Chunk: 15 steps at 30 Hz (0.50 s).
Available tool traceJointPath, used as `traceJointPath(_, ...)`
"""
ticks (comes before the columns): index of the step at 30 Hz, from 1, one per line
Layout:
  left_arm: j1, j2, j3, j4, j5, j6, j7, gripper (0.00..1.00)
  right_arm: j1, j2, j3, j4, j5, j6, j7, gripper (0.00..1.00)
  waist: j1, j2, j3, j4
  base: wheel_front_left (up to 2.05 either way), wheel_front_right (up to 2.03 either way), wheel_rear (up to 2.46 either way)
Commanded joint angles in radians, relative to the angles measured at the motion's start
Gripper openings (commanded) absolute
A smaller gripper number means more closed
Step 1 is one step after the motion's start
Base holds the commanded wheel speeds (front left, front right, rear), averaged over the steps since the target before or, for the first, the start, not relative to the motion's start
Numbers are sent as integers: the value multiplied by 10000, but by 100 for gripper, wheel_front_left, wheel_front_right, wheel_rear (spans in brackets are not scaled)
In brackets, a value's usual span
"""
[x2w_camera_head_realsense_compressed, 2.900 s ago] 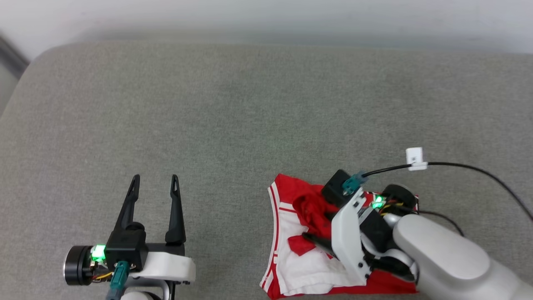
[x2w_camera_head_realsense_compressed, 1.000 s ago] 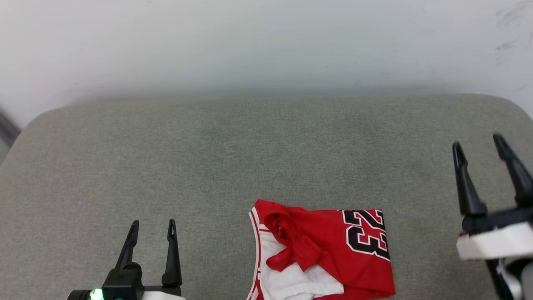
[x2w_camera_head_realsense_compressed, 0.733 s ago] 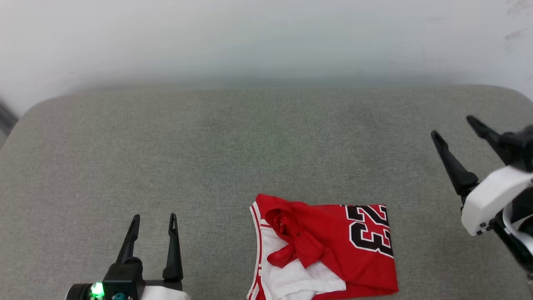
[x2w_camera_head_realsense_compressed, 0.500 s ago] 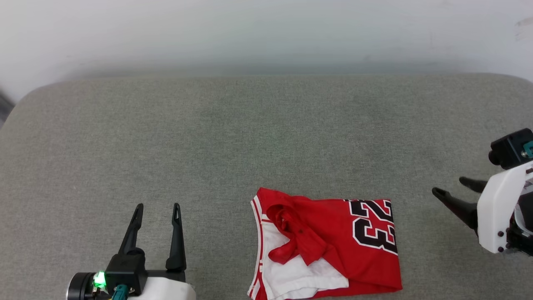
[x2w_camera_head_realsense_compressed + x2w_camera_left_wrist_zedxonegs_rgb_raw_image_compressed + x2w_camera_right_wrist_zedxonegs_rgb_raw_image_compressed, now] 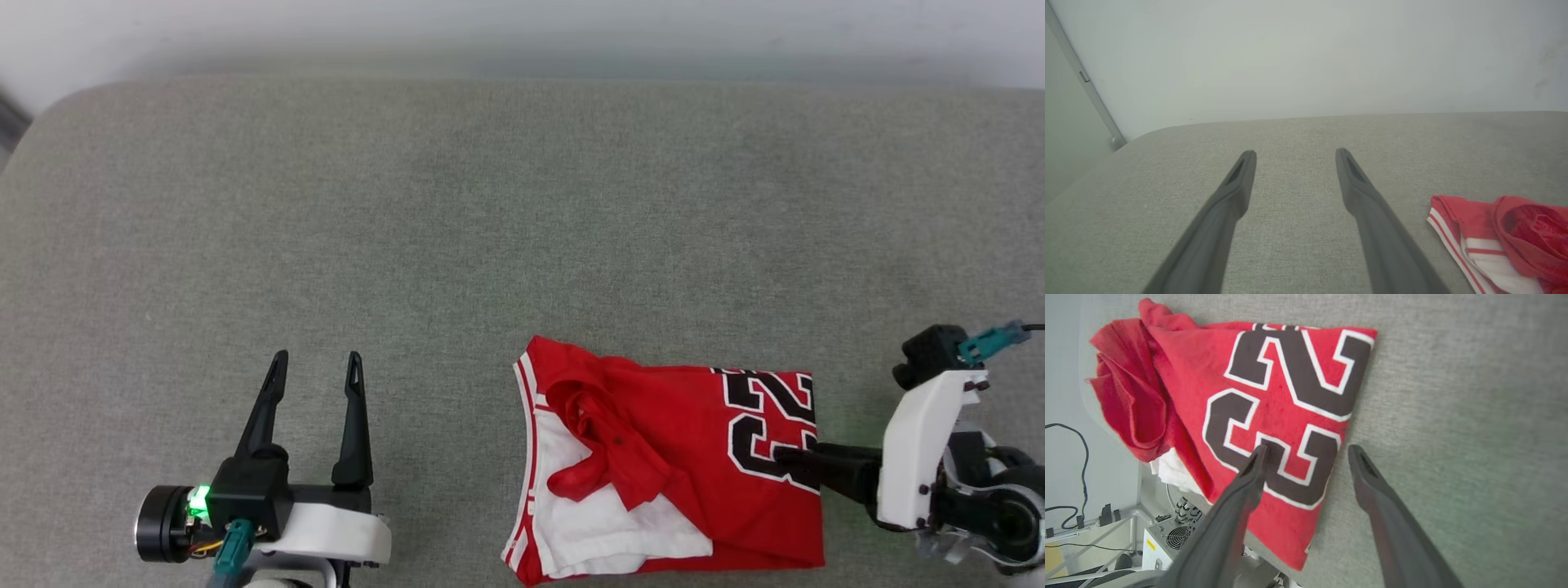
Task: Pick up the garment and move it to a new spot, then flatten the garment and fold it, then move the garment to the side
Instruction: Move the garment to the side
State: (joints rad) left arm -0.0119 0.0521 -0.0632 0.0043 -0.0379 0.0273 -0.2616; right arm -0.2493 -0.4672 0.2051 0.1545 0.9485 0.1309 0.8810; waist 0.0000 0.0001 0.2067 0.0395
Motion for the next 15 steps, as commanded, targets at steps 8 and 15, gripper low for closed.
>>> traceJointPath(8, -613, -22, -129, 12, 44, -75, -46, 100, -337, 929, 1268, 1556, -187, -14, -473, 100, 0, -1, 782, 333, 0, 0, 0)
traceJointPath(15, -721, -23, -195, 166, -20, -17, -46, 100, -343, 669, 2583, 1854, -75, -26, -1178, 0, 0, -1, 696, 462, 0, 0, 0)
